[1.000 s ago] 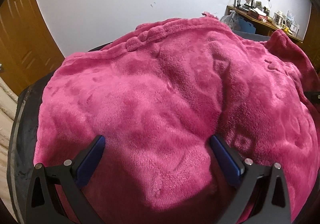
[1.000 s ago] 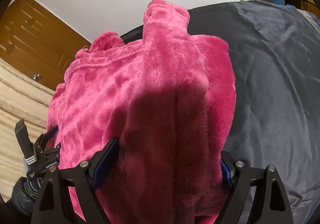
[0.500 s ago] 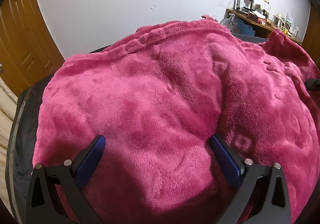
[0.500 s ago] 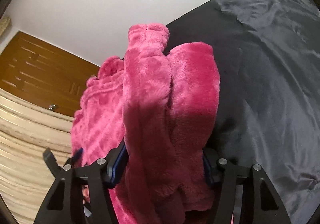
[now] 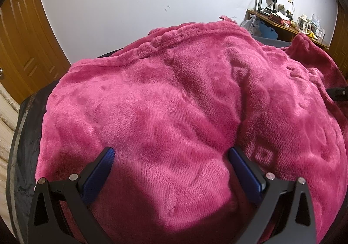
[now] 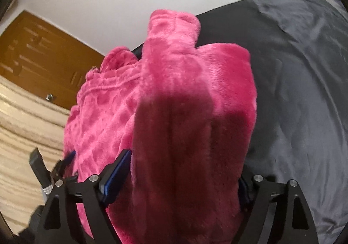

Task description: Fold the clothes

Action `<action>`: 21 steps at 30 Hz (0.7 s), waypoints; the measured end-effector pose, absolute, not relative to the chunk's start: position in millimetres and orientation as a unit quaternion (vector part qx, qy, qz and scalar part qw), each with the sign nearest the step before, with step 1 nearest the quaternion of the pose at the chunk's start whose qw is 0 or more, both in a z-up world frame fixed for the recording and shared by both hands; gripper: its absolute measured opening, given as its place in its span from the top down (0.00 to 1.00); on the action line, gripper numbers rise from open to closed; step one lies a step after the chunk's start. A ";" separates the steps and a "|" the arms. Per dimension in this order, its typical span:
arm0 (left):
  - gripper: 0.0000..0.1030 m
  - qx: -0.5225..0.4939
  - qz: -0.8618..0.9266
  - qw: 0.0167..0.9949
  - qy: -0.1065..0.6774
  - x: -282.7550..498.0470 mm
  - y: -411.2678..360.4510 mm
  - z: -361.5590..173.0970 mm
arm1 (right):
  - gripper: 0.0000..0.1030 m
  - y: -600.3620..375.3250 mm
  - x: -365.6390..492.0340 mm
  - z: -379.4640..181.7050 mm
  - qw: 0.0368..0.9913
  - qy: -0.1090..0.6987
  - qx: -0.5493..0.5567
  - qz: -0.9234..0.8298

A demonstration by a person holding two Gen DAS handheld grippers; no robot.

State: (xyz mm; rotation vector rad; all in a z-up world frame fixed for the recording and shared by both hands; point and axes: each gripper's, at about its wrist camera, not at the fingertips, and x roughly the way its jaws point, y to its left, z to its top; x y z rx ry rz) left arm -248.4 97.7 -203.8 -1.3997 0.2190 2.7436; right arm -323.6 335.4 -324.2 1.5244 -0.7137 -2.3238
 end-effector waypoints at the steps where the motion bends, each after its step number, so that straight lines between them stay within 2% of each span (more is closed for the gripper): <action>1: 0.00 -0.453 0.888 0.027 0.071 -248.0 98.3 -203.7 | 0.20 334.6 -323.8 -324.1 0.136 -0.245 0.527 -0.802; 2: 0.00 -0.453 0.888 0.027 0.071 -247.9 98.2 -203.7 | 0.34 336.7 -323.0 -325.4 0.138 -0.255 0.529 -0.798; 3: 0.00 -0.453 0.888 0.028 0.070 -248.0 97.7 -203.7 | 0.44 339.6 -321.8 -327.7 0.140 -0.272 0.529 -0.792; 6: 0.00 -0.454 0.888 0.031 0.069 -248.4 96.7 -203.6 | 0.53 347.8 -312.0 -323.6 0.136 -0.301 0.514 -0.792; 13: 0.00 -0.500 0.864 0.048 0.037 -260.8 89.3 -189.3 | 0.55 332.1 -298.5 -278.7 0.149 -0.312 0.471 -0.811; 18: 0.00 -0.508 0.854 0.088 -0.064 -264.1 69.1 -159.8 | 0.55 297.8 -293.7 -238.9 0.151 -0.277 0.452 -0.835; 21: 0.00 -0.502 0.855 0.097 -0.089 -265.0 55.2 -144.8 | 0.55 263.9 -296.4 -216.4 0.151 -0.246 0.441 -0.850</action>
